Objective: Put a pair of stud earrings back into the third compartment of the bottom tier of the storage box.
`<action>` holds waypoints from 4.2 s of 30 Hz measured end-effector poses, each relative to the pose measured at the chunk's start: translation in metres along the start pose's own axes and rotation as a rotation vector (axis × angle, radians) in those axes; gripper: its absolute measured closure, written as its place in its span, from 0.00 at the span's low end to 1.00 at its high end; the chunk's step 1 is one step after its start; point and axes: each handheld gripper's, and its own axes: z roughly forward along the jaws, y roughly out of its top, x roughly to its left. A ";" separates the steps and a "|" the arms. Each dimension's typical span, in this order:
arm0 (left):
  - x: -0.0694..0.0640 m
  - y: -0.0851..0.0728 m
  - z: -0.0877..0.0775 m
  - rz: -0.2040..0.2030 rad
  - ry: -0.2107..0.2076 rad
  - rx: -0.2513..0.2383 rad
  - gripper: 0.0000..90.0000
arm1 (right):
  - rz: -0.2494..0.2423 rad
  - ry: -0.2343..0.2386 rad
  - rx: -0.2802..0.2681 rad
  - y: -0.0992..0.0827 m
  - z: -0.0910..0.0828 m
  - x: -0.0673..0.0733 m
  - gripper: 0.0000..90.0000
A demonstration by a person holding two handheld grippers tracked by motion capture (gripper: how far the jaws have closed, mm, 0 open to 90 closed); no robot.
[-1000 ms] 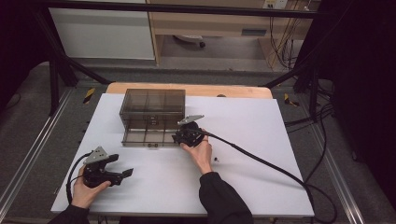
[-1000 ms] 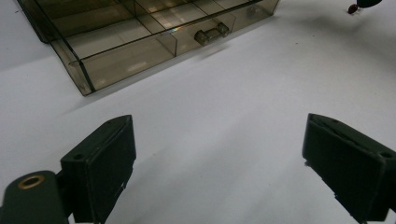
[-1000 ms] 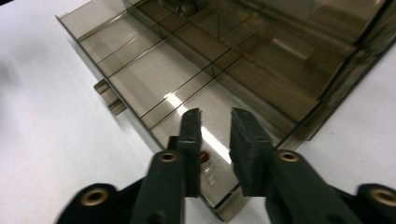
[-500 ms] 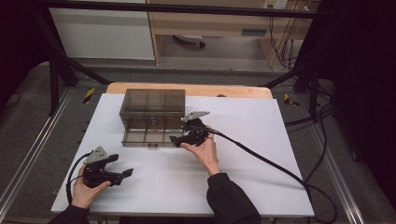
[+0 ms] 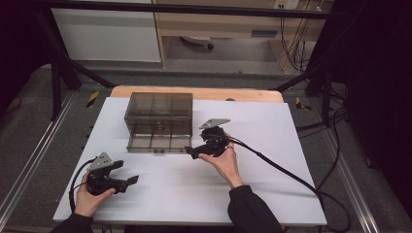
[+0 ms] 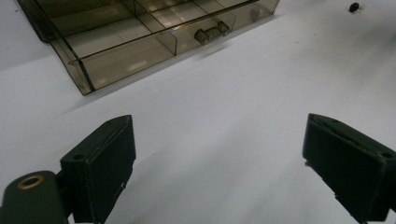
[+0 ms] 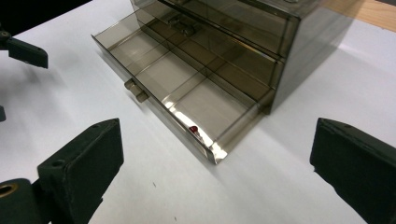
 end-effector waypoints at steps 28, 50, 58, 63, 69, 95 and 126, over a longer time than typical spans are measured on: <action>-0.001 0.001 0.000 0.001 0.004 -0.001 0.10 | 0.059 -0.060 0.042 -0.076 -0.058 -0.036 0.04; 0.000 0.000 0.000 0.000 0.004 0.001 0.10 | 0.038 -0.035 0.081 -0.104 -0.054 -0.041 0.56; 0.000 0.000 0.001 0.001 0.002 0.001 0.10 | 0.041 -0.027 0.093 -0.106 -0.050 -0.043 0.72; 0.000 0.000 0.001 0.002 0.001 0.000 0.10 | 0.039 -0.026 0.093 -0.107 -0.049 -0.044 0.79; -0.001 0.001 0.001 0.004 0.000 0.001 0.10 | 0.031 -0.022 0.095 -0.108 -0.047 -0.045 0.82; -0.001 0.000 0.001 0.004 0.001 0.001 0.10 | 0.023 -0.015 0.085 -0.109 -0.049 -0.044 0.92; 0.000 0.000 0.001 0.001 0.006 0.002 0.10 | 0.023 0.007 0.010 -0.089 -0.078 -0.039 0.92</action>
